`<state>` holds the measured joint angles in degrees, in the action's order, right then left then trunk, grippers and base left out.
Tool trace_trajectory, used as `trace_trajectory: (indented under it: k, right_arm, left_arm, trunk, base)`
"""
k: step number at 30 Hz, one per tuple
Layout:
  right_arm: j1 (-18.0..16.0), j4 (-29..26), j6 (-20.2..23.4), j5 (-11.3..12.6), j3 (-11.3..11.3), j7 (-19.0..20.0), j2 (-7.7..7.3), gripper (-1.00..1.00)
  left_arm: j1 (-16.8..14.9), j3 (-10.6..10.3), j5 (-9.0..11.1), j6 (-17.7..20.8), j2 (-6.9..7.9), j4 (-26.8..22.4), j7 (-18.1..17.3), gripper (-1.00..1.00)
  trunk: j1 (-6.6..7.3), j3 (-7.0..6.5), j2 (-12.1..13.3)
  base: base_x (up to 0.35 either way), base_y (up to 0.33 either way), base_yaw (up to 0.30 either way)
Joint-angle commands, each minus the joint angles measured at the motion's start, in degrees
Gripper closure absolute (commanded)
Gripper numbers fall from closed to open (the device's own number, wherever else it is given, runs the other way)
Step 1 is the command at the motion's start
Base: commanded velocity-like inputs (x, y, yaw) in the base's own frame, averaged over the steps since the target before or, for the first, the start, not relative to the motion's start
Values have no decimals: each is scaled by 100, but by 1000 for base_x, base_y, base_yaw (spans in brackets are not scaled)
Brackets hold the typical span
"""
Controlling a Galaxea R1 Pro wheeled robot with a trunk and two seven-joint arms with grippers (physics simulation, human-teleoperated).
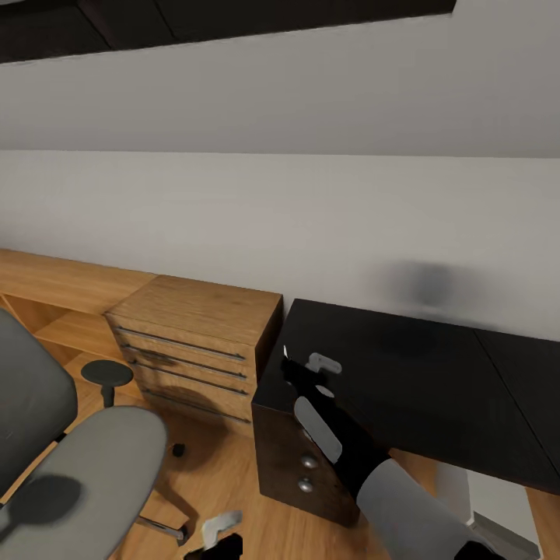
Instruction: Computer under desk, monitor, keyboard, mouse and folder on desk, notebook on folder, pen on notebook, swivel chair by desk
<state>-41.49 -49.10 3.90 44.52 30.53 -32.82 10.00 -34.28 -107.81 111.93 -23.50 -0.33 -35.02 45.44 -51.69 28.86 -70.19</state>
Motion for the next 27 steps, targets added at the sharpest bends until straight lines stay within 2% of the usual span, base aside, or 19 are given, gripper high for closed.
trace_trajectory:
  k: [1,2,3,4,6,7,8,9,10,12,13,15,16,18,19,22,27]
  right_arm:
    - [-206,208,177,18,4,-66,0,-100]
    - [-290,321,225,20,1,-75,0,-100]
    - [-439,579,282,26,-19,-89,-5,-100]
    - [-506,724,297,28,-42,-95,-13,-100]
    - [-735,1331,212,35,-278,-105,-30,-100]
    - [-776,1456,143,36,-374,-106,-32,-100]
    - [-835,1646,-48,37,-597,-109,-37,-100]
    - [-897,1842,-493,46,-1127,-112,-45,-100]
    - [-912,1898,-649,58,-1405,-105,-47,-100]
    - [-928,1986,-805,68,-1780,-94,-49,-100]
    - [-933,2010,-814,64,-1869,-97,-51,-100]
    - [-935,2025,-756,53,-1922,-98,-54,-100]
    - [-937,2035,-615,40,-1949,-100,-61,-100]
    - [-939,2050,-124,8,-1976,-101,-98,-100]
    - [-939,2042,414,-143,-1941,-101,-146,-100]
    - [-939,2034,854,-383,-1868,-100,-178,-100]
    - [-931,2024,1036,-547,-1821,-98,-189,-100]
  left_arm:
    - [-224,291,25,274,2,-7,21,-100]
    - [-311,436,23,410,3,-7,22,-100]
    - [-470,702,19,659,6,-6,24,-100]
    - [-543,822,18,768,8,-6,24,-100]
    - [-796,1202,11,1082,54,-23,20,-100]
    - [-847,1271,10,1128,78,-31,18,-100]
    - [-945,1371,8,1195,130,-72,14,-100]
    - [-1092,1484,2,1264,279,-314,14,-100]
    - [-1150,1519,-39,1282,423,-521,13,-100]
    - [-1226,1651,-216,1305,769,-988,12,-100]
    - [-1246,1822,-326,1314,956,-1226,14,-100]
    - [-1260,2044,-428,1322,1158,-1465,14,-100]
    - [-1268,2246,-506,1333,1377,-1694,15,-100]
    - [-1277,2470,-589,1373,1784,-2002,11,-100]
    - [-1280,2540,-617,1395,1971,-2112,13,-100]
    - [-1282,2570,-638,1409,2083,-2191,16,-100]
    - [-1283,2580,-670,1416,2150,-2380,17,-100]
  trunk:
    - [0,8,-5]
    - [0,8,-5]
    - [0,8,-5]
    - [0,8,-5]
    - [0,8,-5]
    - [0,8,-5]
    - [0,8,-5]
    - [0,8,-5]
    - [0,8,-5]
    - [0,8,-5]
    - [0,8,-5]
    - [0,8,-5]
    - [0,8,-5]
    - [0,8,-5]
    - [0,8,-5]
    - [0,8,-5]
    - [0,8,-5]
  base:
    - [0,0,0]
    - [0,0,0]
    - [0,0,0]
    - [0,0,0]
    - [0,0,0]
    - [0,0,0]
    - [0,0,0]
    - [0,0,0]
    - [0,0,0]
    - [0,0,0]
    - [0,0,0]
    - [0,0,0]
    - [0,0,0]
    - [0,0,0]
    - [0,0,0]
    - [0,0,0]
    - [0,0,0]
